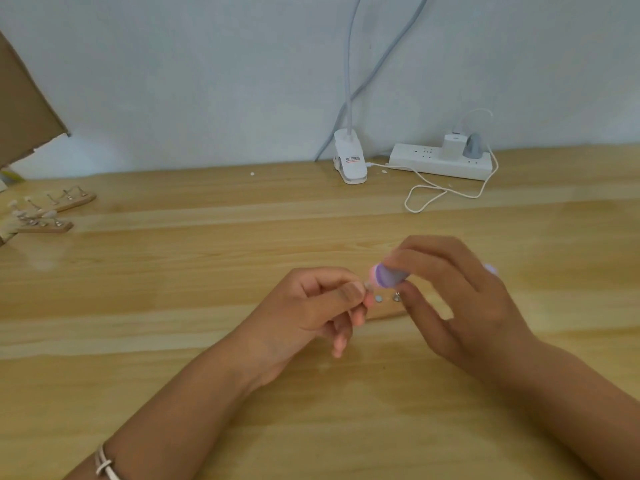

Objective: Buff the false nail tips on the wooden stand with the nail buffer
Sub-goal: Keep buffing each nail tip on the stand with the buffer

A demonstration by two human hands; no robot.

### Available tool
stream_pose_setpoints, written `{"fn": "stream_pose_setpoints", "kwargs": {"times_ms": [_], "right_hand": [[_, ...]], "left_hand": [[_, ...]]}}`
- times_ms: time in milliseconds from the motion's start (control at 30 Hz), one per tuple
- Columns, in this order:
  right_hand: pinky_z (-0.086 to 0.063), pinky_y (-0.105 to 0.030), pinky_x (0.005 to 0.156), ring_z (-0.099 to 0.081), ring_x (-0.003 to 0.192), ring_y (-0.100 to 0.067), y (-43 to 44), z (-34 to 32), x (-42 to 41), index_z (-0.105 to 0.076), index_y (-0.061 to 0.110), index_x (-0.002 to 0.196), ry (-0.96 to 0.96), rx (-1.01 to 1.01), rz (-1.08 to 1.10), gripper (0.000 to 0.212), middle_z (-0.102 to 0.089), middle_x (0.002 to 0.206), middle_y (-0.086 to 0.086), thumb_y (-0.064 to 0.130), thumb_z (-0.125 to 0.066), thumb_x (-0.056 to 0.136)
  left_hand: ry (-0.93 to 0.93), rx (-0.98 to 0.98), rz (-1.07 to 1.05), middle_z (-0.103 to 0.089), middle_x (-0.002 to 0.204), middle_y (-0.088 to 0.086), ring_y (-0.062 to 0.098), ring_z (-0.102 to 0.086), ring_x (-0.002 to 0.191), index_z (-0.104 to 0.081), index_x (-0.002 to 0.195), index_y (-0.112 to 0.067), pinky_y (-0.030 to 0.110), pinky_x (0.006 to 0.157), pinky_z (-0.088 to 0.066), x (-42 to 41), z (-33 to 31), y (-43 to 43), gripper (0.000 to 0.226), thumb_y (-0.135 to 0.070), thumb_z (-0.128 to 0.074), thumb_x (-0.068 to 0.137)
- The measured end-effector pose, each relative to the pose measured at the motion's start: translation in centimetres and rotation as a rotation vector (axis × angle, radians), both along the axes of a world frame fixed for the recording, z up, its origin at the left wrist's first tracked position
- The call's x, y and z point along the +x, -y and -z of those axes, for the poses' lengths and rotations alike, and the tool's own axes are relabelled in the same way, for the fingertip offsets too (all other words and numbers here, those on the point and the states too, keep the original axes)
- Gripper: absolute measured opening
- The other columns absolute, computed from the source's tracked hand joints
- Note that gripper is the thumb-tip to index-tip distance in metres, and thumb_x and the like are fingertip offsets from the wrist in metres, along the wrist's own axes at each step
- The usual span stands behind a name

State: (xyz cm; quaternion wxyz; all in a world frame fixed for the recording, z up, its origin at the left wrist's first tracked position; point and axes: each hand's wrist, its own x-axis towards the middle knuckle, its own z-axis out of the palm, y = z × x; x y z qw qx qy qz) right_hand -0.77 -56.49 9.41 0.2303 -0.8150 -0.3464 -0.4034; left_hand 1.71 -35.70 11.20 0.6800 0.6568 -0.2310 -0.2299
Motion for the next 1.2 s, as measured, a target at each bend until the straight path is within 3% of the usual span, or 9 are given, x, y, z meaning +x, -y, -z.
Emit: {"fn": "stream_pose_setpoints", "kwargs": {"times_ms": [200,333,467,567,633,733,1000,1100,1200], "right_hand": [[-0.048,-0.024,0.089,-0.062,0.099,-0.02,0.6,0.0,0.5,-0.069,0.001,0.11,-0.006,-0.059,0.086,0.03,-0.061,0.111,-0.005,-0.012,-0.063,0.084],[-0.041,-0.019,0.098,-0.059,0.106,-0.018,-0.3,0.5,0.0,-0.062,0.005,0.117,-0.043,-0.007,0.004,0.027,-0.059,0.114,-0.007,-0.004,-0.057,0.093],[-0.051,-0.028,0.086,-0.061,0.1,-0.019,0.2,0.4,0.5,-0.065,0.008,0.114,-0.024,-0.071,0.047,0.032,-0.059,0.114,-0.002,-0.01,-0.06,0.088],[-0.054,-0.041,0.074,-0.06,0.102,-0.009,1.4,0.2,0.8,-0.066,0.008,0.112,-0.126,0.051,0.139,0.029,-0.058,0.111,0.014,-0.005,-0.061,0.087],[-0.048,-0.023,0.082,-0.054,0.103,0.004,1.1,0.2,0.5,-0.054,0.014,0.12,-0.162,0.178,0.16,0.037,-0.052,0.11,0.027,0.0,-0.062,0.086],[-0.033,-0.006,0.092,-0.049,0.106,0.007,0.3,0.2,-0.1,-0.043,0.015,0.128,-0.092,0.24,0.182,0.047,-0.053,0.109,0.015,0.002,-0.062,0.087],[-0.03,-0.008,0.096,-0.05,0.101,-0.006,0.1,0.1,-0.2,-0.045,0.011,0.128,-0.043,0.222,0.211,0.04,-0.052,0.109,0.003,0.013,-0.057,0.089],[-0.032,-0.008,0.096,-0.051,0.103,-0.001,-0.7,0.3,-0.3,-0.047,0.011,0.126,-0.085,0.246,0.13,0.036,-0.052,0.11,0.006,0.014,-0.056,0.092],[-0.038,-0.015,0.095,-0.055,0.104,-0.012,-2.0,0.5,-0.4,-0.054,0.014,0.123,-0.091,0.135,-0.004,0.029,-0.058,0.11,-0.002,0.011,-0.056,0.095]], "left_hand": [[0.013,-0.012,-0.075,-0.068,0.072,0.005,0.014,-0.057,0.055,-0.074,0.084,-0.006,0.022,0.047,-0.045,-0.2,0.1,0.1,0.018,-0.018,-0.061,0.088],[0.01,-0.017,-0.098,-0.072,0.078,0.007,0.014,-0.062,0.058,-0.079,0.087,-0.012,0.023,0.048,-0.048,-0.1,0.2,0.2,0.019,-0.026,-0.07,0.079],[0.034,-0.026,-0.121,-0.073,0.081,0.009,0.014,-0.065,0.062,-0.079,0.087,-0.009,0.024,0.049,-0.05,0.1,0.4,0.1,0.02,-0.024,-0.071,0.078],[0.076,-0.069,-0.158,-0.074,0.081,0.011,0.015,-0.068,0.066,-0.078,0.087,-0.006,0.024,0.051,-0.052,0.1,0.6,0.2,0.016,-0.018,-0.07,0.079],[0.149,-0.158,-0.228,-0.074,0.079,0.013,0.017,-0.069,0.07,-0.077,0.088,-0.004,0.024,0.053,-0.053,0.0,0.6,0.4,0.015,-0.013,-0.071,0.077],[0.25,-0.287,-0.335,-0.074,0.082,0.013,0.02,-0.07,0.073,-0.077,0.089,-0.005,0.025,0.055,-0.053,0.0,0.3,0.3,0.013,-0.009,-0.072,0.078],[0.302,-0.221,-0.466,-0.074,0.086,0.01,0.022,-0.068,0.073,-0.076,0.086,-0.012,0.023,0.056,-0.051,0.2,0.5,0.5,0.009,-0.013,-0.074,0.077],[0.369,-0.187,-0.456,-0.074,0.079,0.007,0.014,-0.068,0.068,-0.075,0.083,-0.012,0.02,0.054,-0.05,0.1,0.8,0.7,0.009,-0.005,-0.075,0.077],[0.398,-0.137,-0.432,-0.074,0.076,0.004,0.009,-0.066,0.061,-0.074,0.084,-0.011,0.017,0.054,-0.048,-0.1,1.0,0.9,0.01,-0.006,-0.078,0.075]]}}
